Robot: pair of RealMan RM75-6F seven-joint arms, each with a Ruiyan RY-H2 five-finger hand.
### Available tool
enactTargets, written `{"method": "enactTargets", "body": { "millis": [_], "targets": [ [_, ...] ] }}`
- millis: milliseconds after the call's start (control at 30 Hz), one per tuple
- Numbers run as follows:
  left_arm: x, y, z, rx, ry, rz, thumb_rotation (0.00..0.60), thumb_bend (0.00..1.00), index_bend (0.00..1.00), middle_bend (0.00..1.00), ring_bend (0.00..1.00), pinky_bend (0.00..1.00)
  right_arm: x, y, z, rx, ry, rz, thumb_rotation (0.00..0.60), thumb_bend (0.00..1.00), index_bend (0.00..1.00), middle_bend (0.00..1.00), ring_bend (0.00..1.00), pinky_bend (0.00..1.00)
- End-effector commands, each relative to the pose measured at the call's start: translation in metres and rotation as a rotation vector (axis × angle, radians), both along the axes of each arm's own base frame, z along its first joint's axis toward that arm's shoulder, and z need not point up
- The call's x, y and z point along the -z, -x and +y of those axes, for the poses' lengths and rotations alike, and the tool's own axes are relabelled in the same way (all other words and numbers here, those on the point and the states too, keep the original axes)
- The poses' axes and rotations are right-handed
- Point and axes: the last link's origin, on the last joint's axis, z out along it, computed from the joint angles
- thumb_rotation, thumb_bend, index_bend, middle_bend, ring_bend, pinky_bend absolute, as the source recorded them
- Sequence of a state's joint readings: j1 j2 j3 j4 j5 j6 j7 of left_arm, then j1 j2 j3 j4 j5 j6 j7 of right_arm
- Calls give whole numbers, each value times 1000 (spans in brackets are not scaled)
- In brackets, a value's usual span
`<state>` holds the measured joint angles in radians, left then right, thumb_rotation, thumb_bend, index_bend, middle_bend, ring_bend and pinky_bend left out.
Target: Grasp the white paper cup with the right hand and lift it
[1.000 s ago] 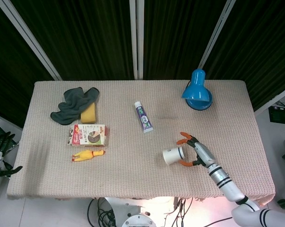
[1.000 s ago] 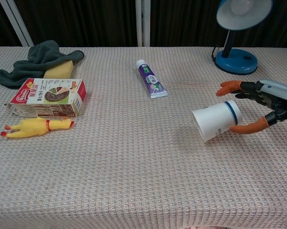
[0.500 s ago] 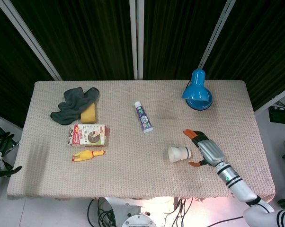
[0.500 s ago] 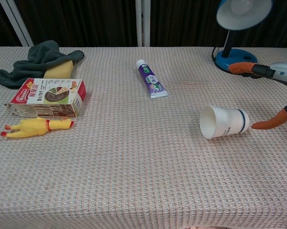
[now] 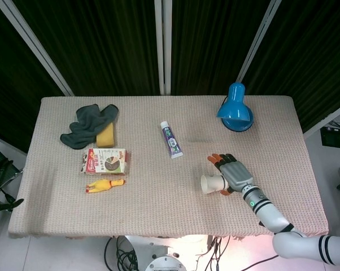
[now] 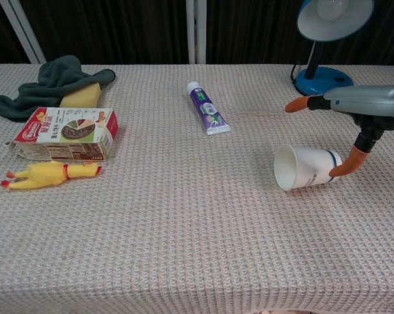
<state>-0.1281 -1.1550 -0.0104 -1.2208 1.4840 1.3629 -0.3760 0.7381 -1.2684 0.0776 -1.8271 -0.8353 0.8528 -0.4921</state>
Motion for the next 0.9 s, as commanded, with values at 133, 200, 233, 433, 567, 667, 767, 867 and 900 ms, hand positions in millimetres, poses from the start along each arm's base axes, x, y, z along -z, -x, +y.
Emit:
{"method": "enactTargets", "body": {
  "millis": [133,200,233,433,567,667,767,867,900],
  "targets": [
    [0,2,0,-4,4,3,600,100,0,0,0,51,14,-16,4,-7,-54,5,600,42,227,0,0,0],
    [0,2,0,-4,3,3,600,100,0,0,0,51,16,-16,4,-8,-57,11,600,42,252,0,0,0],
    [0,2,0,-4,2,4,600,100,0,0,0,51,16,-16,4,-8,-58,13,600,42,261,0,0,0],
    [0,2,-2,-6,1,3,600,101,0,0,0,51,19,-14,4,-15,-42,43,600,43,271,0,0,0],
    [1,3,-2,-8,2,3,600,100,0,0,0,51,21,-15,5,-17,-35,49,600,49,292,0,0,0],
    [1,4,-2,-11,3,1,600,101,0,0,0,51,24,-15,4,-24,-23,54,600,64,350,0,0,0],
    [1,6,-1,-15,2,-1,600,100,0,0,0,51,26,-14,3,-29,-10,61,600,105,433,0,0,0],
    [0,6,-2,-18,1,-4,600,100,0,0,0,51,26,-15,2,-33,6,57,600,142,494,2,0,0],
    [0,7,-2,-19,1,-6,600,100,0,0,0,51,25,-16,2,-35,16,46,600,144,501,4,0,0]
  ]
}}
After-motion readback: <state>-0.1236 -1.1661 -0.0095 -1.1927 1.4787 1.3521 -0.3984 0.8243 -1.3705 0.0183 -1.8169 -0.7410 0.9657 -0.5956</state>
